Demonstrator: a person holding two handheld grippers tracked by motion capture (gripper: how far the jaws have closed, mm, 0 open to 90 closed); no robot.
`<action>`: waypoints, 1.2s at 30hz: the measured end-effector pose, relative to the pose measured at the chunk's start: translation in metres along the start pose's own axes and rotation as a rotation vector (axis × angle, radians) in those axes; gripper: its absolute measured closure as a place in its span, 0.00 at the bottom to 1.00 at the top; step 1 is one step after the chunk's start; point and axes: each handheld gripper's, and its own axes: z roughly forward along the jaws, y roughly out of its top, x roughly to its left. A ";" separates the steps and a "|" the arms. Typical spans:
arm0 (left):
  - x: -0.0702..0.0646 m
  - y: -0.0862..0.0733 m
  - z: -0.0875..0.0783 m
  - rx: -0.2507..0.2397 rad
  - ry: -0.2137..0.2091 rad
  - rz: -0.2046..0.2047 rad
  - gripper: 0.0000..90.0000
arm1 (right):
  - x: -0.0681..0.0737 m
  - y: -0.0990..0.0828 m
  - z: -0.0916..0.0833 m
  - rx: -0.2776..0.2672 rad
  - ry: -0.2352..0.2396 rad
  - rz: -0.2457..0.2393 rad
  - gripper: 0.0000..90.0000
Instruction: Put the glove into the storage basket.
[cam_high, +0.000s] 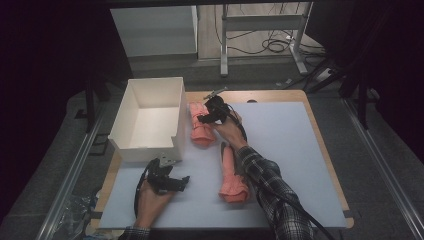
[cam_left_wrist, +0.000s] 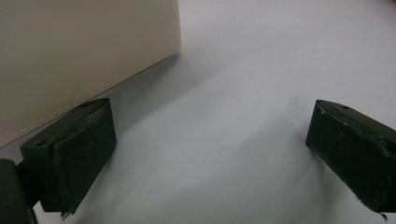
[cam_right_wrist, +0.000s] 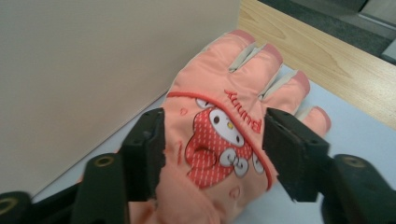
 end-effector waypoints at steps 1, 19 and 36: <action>0.000 0.000 0.000 0.000 0.000 0.000 0.02 | 0.000 0.000 0.000 0.000 0.000 0.000 0.40; 0.000 0.000 0.000 -0.001 0.001 0.001 0.02 | 0.000 -0.004 0.025 0.124 -0.007 0.016 0.91; 0.000 0.000 0.000 0.001 0.003 0.005 0.02 | 0.002 0.008 -0.023 0.052 0.045 0.033 0.95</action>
